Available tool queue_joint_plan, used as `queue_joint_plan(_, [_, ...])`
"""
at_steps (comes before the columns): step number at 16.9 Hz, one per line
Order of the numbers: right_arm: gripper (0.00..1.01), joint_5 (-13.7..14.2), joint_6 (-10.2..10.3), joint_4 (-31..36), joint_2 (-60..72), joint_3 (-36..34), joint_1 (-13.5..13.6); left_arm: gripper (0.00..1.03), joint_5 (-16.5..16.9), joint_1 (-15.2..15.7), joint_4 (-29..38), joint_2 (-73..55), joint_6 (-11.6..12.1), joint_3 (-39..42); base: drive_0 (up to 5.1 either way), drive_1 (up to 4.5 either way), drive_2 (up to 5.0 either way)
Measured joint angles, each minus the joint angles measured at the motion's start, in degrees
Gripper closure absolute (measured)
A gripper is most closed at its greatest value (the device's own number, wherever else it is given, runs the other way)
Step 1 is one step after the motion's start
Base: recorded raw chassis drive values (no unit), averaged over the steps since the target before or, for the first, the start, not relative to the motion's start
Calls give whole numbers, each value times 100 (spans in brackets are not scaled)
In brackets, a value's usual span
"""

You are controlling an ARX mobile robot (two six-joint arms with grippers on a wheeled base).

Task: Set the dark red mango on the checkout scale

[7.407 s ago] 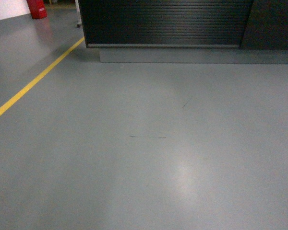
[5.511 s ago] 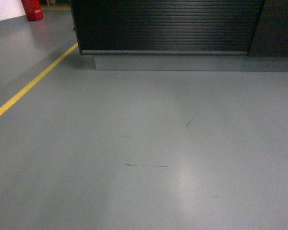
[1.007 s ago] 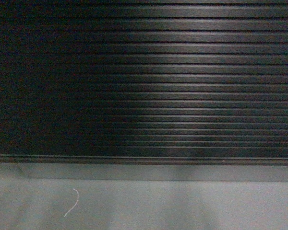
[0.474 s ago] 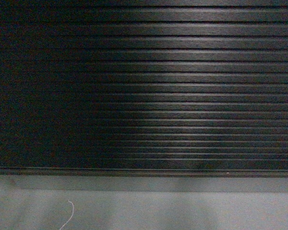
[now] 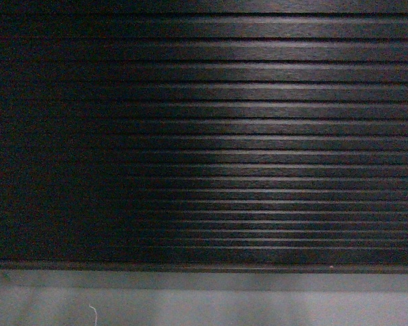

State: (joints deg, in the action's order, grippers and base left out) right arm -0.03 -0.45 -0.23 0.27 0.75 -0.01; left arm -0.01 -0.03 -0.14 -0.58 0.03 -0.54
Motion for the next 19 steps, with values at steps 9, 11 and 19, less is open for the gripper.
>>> queue_joint_plan(9, [3, 2, 0, 2, 0, 0, 0, 5, 0, 0, -4, 0, 0, 0, 0, 0, 0])
queue_joint_plan(11, [3, 0, 0, 2, 0, 0, 0, 5, 0, 0, -2, 0, 0, 0, 0, 0, 0])
queue_joint_plan(19, [3, -2, -2, -15, 0, 0, 0, 5, 2, 0, -31, 0, 0, 0, 0, 0, 0])
